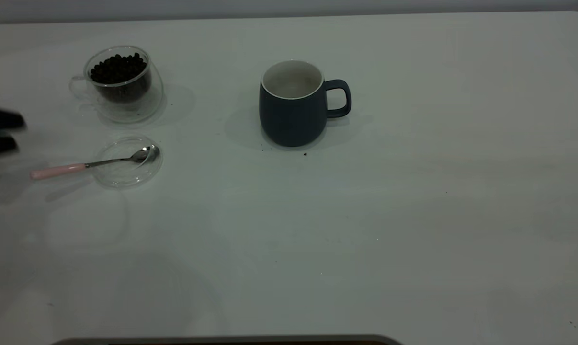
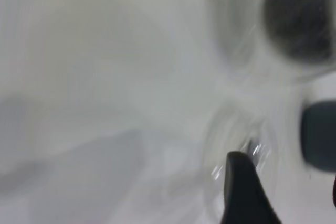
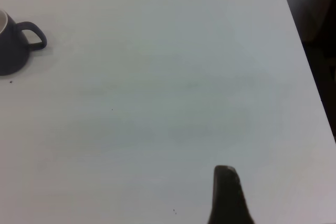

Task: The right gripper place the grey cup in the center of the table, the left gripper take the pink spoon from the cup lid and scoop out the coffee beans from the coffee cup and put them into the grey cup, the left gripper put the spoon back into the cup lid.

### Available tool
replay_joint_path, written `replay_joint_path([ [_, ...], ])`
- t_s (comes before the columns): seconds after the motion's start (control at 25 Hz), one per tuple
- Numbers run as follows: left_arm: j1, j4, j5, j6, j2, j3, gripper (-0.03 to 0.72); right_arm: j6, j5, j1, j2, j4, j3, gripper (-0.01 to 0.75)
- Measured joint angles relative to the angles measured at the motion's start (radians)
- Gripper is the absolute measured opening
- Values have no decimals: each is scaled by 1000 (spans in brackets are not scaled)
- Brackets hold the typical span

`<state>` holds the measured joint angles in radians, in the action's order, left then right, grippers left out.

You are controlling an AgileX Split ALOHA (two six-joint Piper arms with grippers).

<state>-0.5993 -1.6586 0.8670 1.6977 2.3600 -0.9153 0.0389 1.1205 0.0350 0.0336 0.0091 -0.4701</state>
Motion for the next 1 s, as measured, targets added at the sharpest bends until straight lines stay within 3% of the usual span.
replay_joint_path([
  [0.12,-19,3,-21,11,-159,0,463,0,0,0,0,0,0,537],
  [0.24,-13,46,-128,-31,-341,1,463,0,0,0,0,0,0,537],
  [0.4,38,230,-327,-255,-586,5,463,0,0,0,0,0,0,537],
  [0.52,99,459,-378,-528,-745,9,461,0,0,0,0,0,0,537],
  [0.64,163,752,-325,-878,-876,10,444,0,0,0,0,0,0,537],
  [0.84,278,1343,-60,-1371,-1048,14,408,0,0,0,0,0,0,537],
  [1.0,321,1548,146,-1599,-1158,18,403,0,0,0,0,0,0,537],
])
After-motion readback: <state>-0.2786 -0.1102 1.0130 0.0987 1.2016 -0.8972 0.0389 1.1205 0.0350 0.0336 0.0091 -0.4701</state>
